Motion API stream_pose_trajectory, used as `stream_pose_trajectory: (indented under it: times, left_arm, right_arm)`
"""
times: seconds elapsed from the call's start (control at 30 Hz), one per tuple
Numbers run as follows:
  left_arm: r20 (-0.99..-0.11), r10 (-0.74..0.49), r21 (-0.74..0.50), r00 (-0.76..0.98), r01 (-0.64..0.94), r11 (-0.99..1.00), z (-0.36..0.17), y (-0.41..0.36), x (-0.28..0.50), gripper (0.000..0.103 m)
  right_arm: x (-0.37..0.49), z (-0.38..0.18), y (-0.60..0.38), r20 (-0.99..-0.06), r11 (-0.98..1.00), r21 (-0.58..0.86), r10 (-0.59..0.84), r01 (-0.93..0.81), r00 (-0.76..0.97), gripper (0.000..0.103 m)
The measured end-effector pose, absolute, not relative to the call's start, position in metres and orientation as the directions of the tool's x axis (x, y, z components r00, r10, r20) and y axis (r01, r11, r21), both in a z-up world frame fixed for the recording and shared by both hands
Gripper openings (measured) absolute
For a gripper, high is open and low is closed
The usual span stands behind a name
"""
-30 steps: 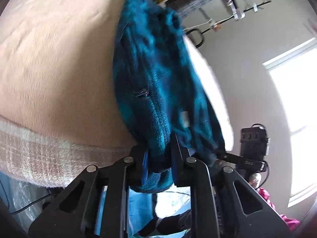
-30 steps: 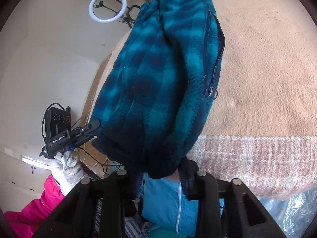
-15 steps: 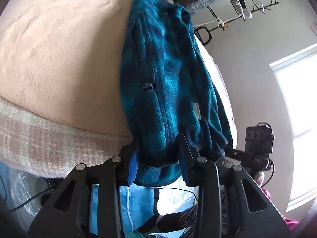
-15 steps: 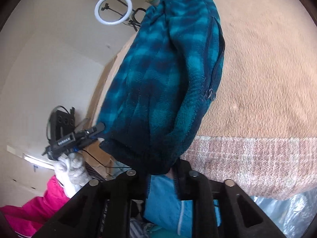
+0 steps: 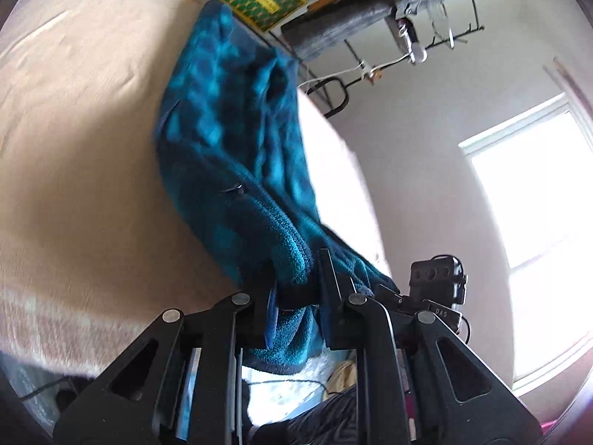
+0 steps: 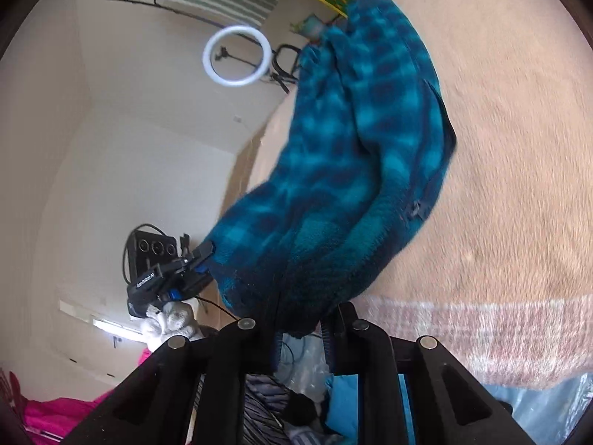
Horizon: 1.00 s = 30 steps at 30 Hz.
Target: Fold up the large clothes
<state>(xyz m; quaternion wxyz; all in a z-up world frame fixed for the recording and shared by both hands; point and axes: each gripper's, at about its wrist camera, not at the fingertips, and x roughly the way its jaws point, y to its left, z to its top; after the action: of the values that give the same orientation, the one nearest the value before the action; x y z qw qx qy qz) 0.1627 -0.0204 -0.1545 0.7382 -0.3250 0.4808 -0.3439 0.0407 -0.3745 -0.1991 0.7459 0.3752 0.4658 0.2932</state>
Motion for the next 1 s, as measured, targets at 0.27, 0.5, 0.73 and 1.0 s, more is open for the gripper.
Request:
stream_pose_trajectory:
  times: [0.27,0.5,0.73,1.0]
  left_arm:
    - [-0.46,-0.806,-0.817,0.374,0.177,0.549,-0.139,-0.023,0.22,0.016]
    - [-0.477,-0.769,-0.818,0.425,0.106,0.566,-0.155,-0.027,0.274,0.016]
    - [-0.518,-0.732,-0.798,0.443,0.056,0.6,-0.181,-0.034,0.31,0.016]
    - [-0.551,-0.712,-0.788,0.435,0.01,0.616,-0.204,-0.034,0.329,0.017]
  right_arm:
    - [0.096,-0.162,-0.386,-0.462,0.579,0.809,0.735,-0.104,0.496,0.016]
    - [0.168,-0.157,-0.377,-0.528,0.667,0.74,0.657,-0.087,0.539,0.016]
    - [0.215,-0.186,-0.383,-0.556,0.667,0.745,0.63,-0.012,0.542,0.016]
    - [0.248,-0.213,-0.378,-0.604,0.685,0.727,0.608,0.045,0.515,0.016]
